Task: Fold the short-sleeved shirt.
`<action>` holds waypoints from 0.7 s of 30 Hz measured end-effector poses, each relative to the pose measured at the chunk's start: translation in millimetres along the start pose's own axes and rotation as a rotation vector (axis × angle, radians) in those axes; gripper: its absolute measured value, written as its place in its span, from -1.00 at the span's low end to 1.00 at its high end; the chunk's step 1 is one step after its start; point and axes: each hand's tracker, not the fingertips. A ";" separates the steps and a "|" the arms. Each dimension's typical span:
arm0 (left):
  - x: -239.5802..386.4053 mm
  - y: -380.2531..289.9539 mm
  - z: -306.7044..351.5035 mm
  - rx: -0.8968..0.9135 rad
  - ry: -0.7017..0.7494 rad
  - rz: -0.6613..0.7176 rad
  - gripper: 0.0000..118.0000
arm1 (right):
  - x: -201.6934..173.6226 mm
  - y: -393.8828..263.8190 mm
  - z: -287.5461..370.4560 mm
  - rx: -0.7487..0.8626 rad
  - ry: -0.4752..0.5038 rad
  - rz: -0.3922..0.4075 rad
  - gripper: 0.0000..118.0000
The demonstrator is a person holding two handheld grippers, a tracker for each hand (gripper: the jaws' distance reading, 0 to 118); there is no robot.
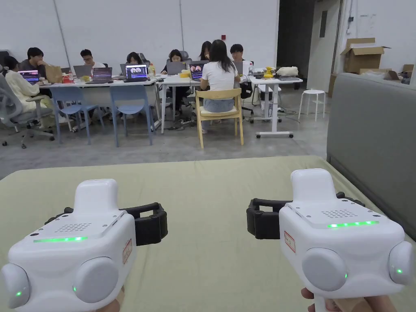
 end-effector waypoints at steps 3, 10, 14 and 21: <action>-0.5 0.5 -0.4 -0.003 -0.010 0.009 1.00 | -0.1 -0.6 0.7 -0.001 -0.001 -0.001 1.00; 2.4 -1.1 -0.5 -0.011 -0.018 0.005 1.00 | 0.6 -2.3 0.2 -0.016 0.024 -0.020 1.00; 3.8 -2.3 -0.9 -0.016 -0.025 0.003 1.00 | 1.5 -2.4 -1.2 -0.021 0.019 -0.019 1.00; 4.1 -1.9 0.7 -0.014 -0.023 0.004 1.00 | 4.4 -2.7 0.1 -0.021 0.019 -0.033 1.00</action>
